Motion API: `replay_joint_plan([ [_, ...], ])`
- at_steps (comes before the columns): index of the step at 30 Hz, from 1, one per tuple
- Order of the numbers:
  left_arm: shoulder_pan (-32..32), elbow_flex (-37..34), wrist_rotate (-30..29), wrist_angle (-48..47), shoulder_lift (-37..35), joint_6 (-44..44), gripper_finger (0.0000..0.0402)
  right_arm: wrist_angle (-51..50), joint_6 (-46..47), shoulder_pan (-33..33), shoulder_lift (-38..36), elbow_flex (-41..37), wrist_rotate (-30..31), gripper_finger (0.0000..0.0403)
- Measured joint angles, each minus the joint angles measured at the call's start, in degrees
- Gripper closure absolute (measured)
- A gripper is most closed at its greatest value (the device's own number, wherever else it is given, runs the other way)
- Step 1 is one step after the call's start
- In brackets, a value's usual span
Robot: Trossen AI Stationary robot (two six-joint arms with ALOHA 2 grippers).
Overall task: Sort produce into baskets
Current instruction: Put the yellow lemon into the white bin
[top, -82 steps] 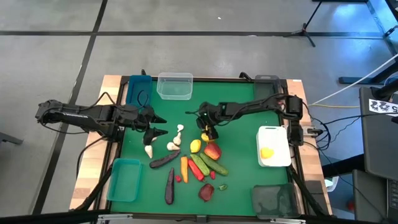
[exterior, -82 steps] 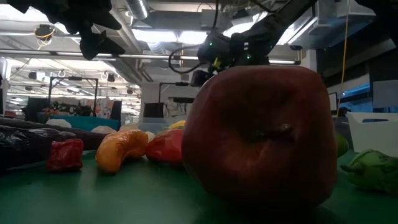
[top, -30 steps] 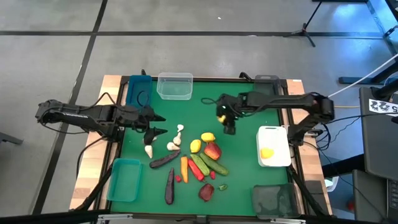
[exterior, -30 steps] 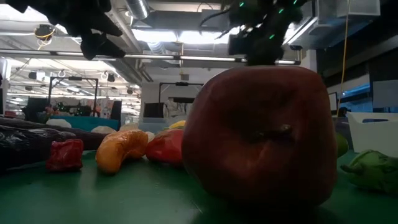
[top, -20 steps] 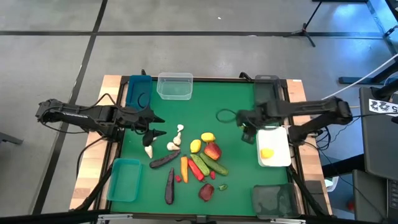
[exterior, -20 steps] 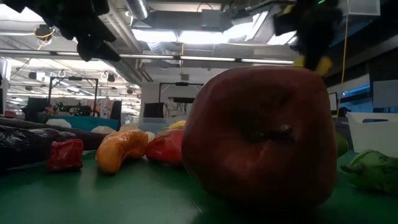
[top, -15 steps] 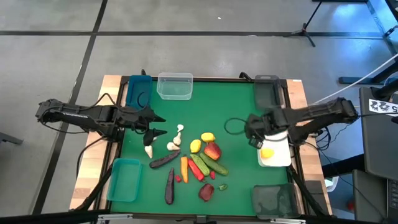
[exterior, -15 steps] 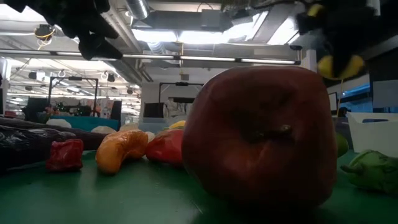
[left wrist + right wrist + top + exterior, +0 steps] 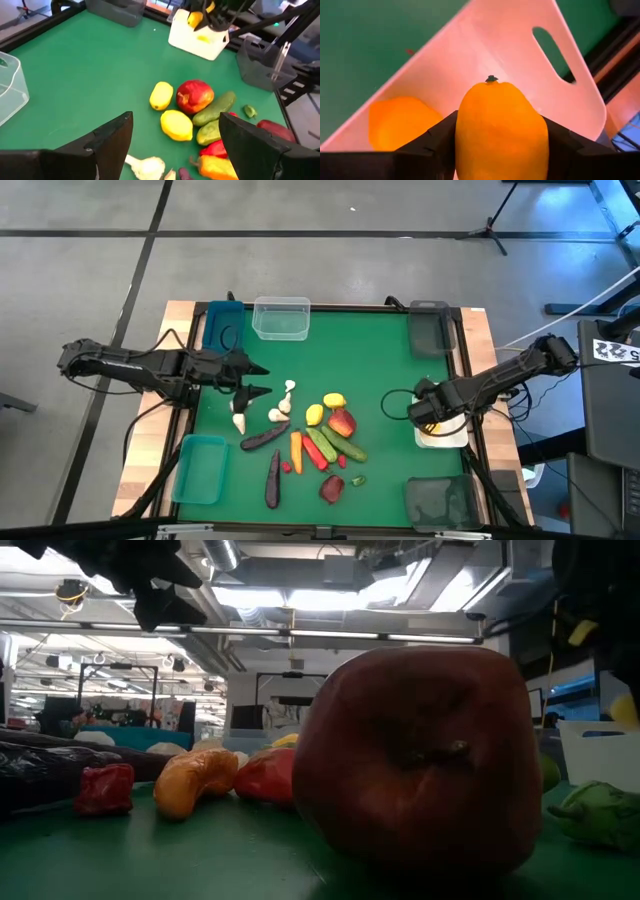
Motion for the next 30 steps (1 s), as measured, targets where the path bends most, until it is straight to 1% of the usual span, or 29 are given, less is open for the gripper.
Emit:
replay_joint_plan([
  [3, 0.0, 0.0, 0.0, 0.5, 0.5, 0.0, 0.0112, 0.6, -0.8, 0.0, -0.2, 1.1, 1.6, 0.0178],
  [9, 0.0, 0.0, -0.2, 2.1, 2.3, 0.1, 0.0112, -0.1, -0.9, 0.0, -0.3, 3.0, 1.7, 0.0139],
  [12, 0.0, 0.0, -0.2, 2.5, 3.0, 0.1, 0.0112, 0.2, -1.0, -0.1, -0.2, 3.8, 3.3, 0.0129],
  [14, -0.1, 0.0, -0.2, 2.6, 3.6, -0.3, 0.0112, 2.3, -1.3, 0.0, -0.2, 4.9, 4.9, 0.0127],
  [16, -0.1, 0.0, -0.2, 2.8, 4.3, -1.3, 0.0112, 8.1, -3.8, 0.0, -0.2, 6.3, 7.7, 0.0126],
  [17, -0.1, 0.0, -0.2, 3.1, 4.6, -1.8, 0.0112, 12.3, -6.5, 0.0, -0.2, 7.0, 9.2, 0.0126],
  [19, -0.1, 0.0, -0.2, 3.7, 5.5, -2.4, 0.0112, 23.1, -14.0, -0.1, -0.2, 8.2, 12.1, 0.0126],
  [22, -0.1, 0.0, -0.2, 4.9, 6.8, -2.8, 0.0112, 42.4, -27.1, -0.2, -0.1, 8.7, 15.8, 0.0126],
  [24, -0.1, 0.0, -0.2, 5.6, 7.9, -3.0, 0.0112, 52.4, -35.8, -0.2, 0.6, 8.7, 17.6, 0.0126],
  [27, -0.1, 0.0, -0.2, 7.1, 9.9, -2.5, 0.0112, 60.1, -48.6, -1.8, 2.7, 8.7, 21.3, 0.0126],
  [29, -0.1, 0.0, -0.2, 7.8, 10.8, -2.0, 0.0112, 63.3, -52.8, -4.7, 4.1, 8.7, 22.1, 0.0126],
  [30, -0.1, 0.0, -0.2, 8.3, 11.2, -1.9, 0.0112, 65.2, -54.2, -6.9, 5.0, 8.7, 21.5, 0.0126],
])
